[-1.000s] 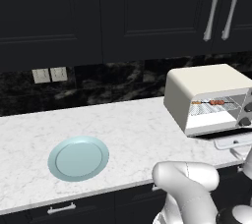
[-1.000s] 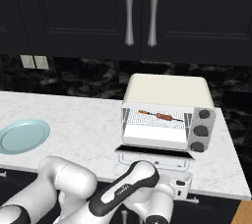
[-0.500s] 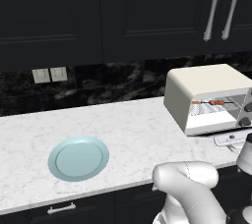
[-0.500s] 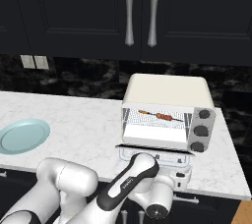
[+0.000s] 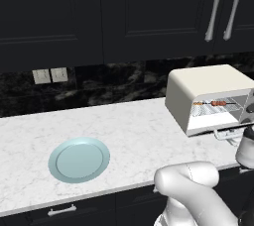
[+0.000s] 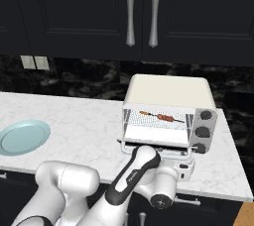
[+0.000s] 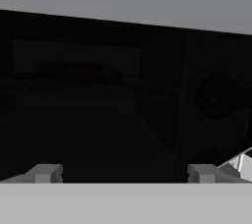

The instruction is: Pick up the kebab skewer and baguette bread, and place them inside the toaster oven. Close the toaster oven door and start by setting the timer.

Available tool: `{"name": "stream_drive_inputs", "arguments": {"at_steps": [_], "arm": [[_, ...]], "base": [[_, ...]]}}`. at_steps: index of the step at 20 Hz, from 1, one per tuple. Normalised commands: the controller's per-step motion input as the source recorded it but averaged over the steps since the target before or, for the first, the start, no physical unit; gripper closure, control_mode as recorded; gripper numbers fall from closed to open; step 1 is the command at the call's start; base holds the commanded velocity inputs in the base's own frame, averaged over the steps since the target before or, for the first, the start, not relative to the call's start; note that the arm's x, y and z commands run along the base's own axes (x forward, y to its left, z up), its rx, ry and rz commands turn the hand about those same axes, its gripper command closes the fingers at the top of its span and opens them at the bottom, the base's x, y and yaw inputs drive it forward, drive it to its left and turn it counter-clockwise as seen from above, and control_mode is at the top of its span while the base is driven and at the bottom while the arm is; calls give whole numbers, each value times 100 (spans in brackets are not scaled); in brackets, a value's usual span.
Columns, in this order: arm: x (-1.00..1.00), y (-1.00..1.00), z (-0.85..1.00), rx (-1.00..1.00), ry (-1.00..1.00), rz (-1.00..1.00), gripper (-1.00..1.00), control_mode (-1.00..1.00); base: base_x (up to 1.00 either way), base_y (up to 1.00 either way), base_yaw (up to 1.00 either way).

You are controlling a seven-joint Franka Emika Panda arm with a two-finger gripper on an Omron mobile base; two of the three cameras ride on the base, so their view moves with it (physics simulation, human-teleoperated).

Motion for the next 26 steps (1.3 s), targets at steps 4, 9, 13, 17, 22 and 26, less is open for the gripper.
{"name": "stream_drive_inputs", "arguments": {"at_steps": [4,9,13,17,22,26], "arm": [[44,10,26,0,0,0,-100,-100],[45,14,13,0,0,0,-100,-100],[44,20,3,0,0,0,-100,-100],[38,19,0,0,0,0,-100,-100],[33,10,0,0,0,0,-100,-100],[30,3,0,0,0,0,-100,-100]], "base": [[0,0,0],[0,0,0],[0,0,0],[0,0,0],[0,0,0],[0,0,0]]}}
